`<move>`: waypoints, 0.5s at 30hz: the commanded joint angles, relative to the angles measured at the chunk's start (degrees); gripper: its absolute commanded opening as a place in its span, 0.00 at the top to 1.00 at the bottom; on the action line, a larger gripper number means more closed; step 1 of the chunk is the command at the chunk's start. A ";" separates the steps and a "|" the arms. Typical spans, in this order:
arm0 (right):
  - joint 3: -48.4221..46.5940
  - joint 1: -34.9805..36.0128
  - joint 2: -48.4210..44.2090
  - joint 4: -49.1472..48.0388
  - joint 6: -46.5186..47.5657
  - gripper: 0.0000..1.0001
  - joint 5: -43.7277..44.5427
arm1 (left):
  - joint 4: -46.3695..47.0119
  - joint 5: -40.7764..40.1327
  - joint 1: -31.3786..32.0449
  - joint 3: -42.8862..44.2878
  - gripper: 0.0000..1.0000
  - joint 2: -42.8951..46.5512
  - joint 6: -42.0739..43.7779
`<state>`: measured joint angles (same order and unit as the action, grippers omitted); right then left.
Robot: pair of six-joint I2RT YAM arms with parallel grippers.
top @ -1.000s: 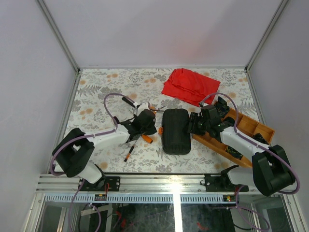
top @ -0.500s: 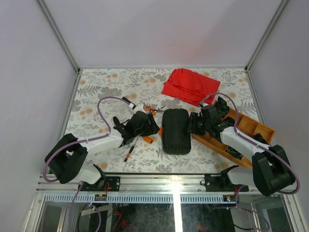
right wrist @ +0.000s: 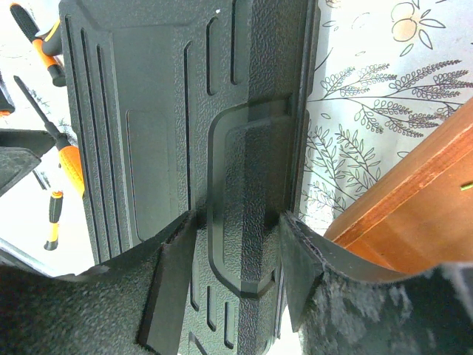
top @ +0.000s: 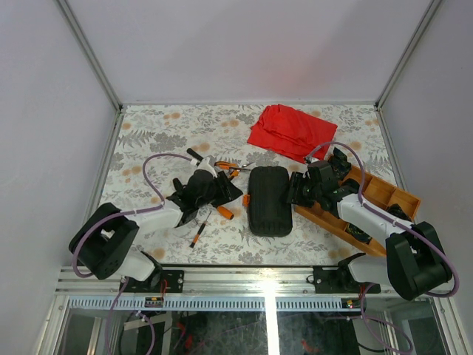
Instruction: Sort the tools into containers
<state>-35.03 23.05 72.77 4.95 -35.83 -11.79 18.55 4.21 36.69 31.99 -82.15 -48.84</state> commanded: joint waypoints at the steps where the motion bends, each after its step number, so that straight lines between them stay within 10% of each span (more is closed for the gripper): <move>1: 0.90 -0.31 1.14 3.59 2.17 0.46 3.27 | 9.70 4.30 -2.16 -1.44 0.58 0.59 -0.56; 15: 0.36 -0.33 1.79 3.07 2.61 0.46 2.90 | -15.36 -14.72 -4.68 5.66 0.67 30.73 8.42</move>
<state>-35.03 23.05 72.88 4.80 -35.79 -11.94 9.74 -4.10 33.26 36.49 -57.04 -43.27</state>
